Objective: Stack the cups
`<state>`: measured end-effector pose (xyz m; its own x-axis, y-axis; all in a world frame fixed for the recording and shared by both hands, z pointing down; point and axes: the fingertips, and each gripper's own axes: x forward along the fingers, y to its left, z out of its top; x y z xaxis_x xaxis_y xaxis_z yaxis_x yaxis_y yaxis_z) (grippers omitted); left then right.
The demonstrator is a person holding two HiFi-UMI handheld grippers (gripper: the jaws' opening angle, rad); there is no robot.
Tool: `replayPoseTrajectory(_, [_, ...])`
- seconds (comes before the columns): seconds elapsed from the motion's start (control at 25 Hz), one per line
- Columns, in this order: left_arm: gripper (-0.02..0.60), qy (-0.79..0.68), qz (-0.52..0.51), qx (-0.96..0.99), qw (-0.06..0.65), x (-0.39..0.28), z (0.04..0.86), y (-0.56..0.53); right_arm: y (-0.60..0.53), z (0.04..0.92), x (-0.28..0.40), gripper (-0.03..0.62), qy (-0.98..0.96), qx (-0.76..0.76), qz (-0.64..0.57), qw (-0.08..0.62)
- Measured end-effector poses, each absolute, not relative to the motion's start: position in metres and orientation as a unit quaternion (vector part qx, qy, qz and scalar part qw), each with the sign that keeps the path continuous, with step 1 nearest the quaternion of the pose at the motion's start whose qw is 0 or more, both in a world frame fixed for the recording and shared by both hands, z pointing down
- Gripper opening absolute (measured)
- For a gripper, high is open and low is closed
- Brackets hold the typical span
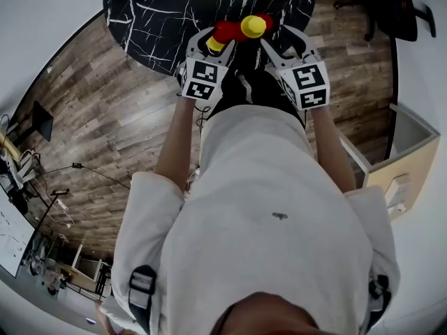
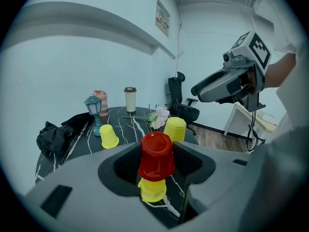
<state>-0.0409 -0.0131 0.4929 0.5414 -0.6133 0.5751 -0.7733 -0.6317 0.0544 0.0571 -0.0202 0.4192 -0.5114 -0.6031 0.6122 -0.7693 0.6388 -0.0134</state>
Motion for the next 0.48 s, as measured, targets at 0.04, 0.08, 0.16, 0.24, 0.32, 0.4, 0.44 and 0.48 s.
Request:
replayPoseTrajectory(0.04, [0.209, -0.399, 0.263, 0.865, 0.153, -0.0396, 0.4941, -0.0127, -0.0203, 0.4194, 0.0577, 0.23, -0.857, 0.401, 0.144, 0.29])
replayPoseTrajectory(0.08, [0.209, -0.397, 0.265, 0.866, 0.153, -0.0384, 0.4951, -0.0124, -0.0205, 0.4196, 0.0584, 0.23, -0.857, 0.402, 0.144, 0.291])
replayPoseTrajectory(0.16, [0.209, -0.393, 0.267, 0.867, 0.152, -0.0361, 0.4966, -0.012, -0.0207, 0.42, 0.0597, 0.23, -0.856, 0.403, 0.145, 0.29])
replayPoseTrajectory(0.24, [0.209, -0.39, 0.269, 0.868, 0.151, -0.0344, 0.4977, -0.0112, -0.02, 0.4203, 0.0602, 0.23, -0.855, 0.404, 0.145, 0.29])
replayPoseTrajectory(0.32, [0.209, -0.387, 0.272, 0.868, 0.15, -0.0336, 0.4991, -0.0101, -0.0192, 0.4207, 0.0597, 0.23, -0.855, 0.404, 0.146, 0.29])
replayPoseTrajectory(0.4, [0.209, -0.384, 0.273, 0.869, 0.151, -0.033, 0.5004, -0.0093, -0.0188, 0.4207, 0.0585, 0.23, -0.855, 0.403, 0.147, 0.29])
replayPoseTrajectory(0.44, [0.209, -0.383, 0.274, 0.869, 0.151, -0.0326, 0.5011, -0.0089, -0.0189, 0.4205, 0.0581, 0.23, -0.855, 0.403, 0.148, 0.29])
replayPoseTrajectory(0.48, [0.209, -0.381, 0.274, 0.87, 0.15, -0.0319, 0.5017, -0.0086, -0.019, 0.4206, 0.058, 0.23, -0.855, 0.403, 0.147, 0.29])
